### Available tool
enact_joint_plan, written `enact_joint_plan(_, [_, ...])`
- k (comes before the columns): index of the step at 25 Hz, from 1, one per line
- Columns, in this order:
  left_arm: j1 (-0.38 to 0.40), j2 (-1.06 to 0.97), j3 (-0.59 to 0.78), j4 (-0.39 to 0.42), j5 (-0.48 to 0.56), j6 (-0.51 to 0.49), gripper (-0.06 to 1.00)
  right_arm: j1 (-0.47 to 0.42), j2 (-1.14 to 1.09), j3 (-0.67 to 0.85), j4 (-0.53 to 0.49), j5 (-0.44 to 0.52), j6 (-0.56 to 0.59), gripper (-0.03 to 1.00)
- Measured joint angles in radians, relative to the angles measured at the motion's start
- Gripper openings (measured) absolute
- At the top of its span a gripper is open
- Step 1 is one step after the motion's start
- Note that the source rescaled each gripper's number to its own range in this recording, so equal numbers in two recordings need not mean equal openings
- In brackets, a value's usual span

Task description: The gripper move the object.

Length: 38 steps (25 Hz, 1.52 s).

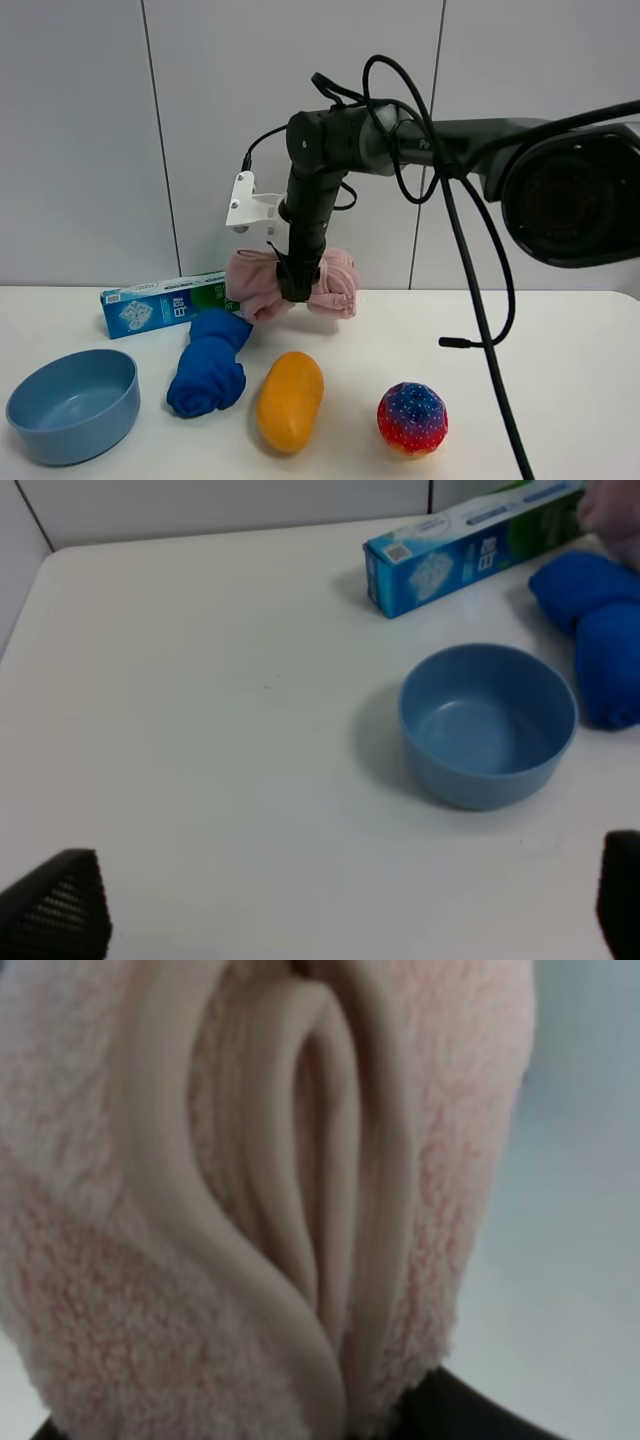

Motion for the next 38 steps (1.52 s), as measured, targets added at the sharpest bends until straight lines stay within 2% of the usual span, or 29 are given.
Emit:
enact_joint_plan(4, [0.0,0.0,0.0,0.0,0.0,0.0,1.0,-0.01,-0.004,0.0,0.006,0.029,-0.027,0.0])
enact_joint_plan(22, [0.0,0.0,0.0,0.0,0.0,0.0,1.0,-0.023,-0.004,0.004,0.065,0.026,-0.036,0.0])
enact_joint_plan(23, [0.0,0.0,0.0,0.0,0.0,0.0,1.0,-0.024,-0.004,0.004,0.065,0.026,-0.034,0.02])
enact_joint_plan(24, [0.0,0.0,0.0,0.0,0.0,0.0,1.0,-0.024,-0.004,0.004,0.065,0.026,-0.029,0.12])
enact_joint_plan(27, [0.0,0.0,0.0,0.0,0.0,0.0,1.0,-0.024,-0.004,0.004,0.067,0.005,0.006,0.51])
enact_joint_plan(29, [0.0,0.0,0.0,0.0,0.0,0.0,1.0,-0.024,-0.004,0.004,0.067,-0.016,0.036,0.63])
enact_joint_plan(32, [0.0,0.0,0.0,0.0,0.0,0.0,1.0,-0.024,-0.004,0.004,0.067,-0.028,0.058,0.69])
enact_joint_plan(38, [0.0,0.0,0.0,0.0,0.0,0.0,1.0,-0.012,-0.084,0.004,0.067,-0.022,0.102,0.7])
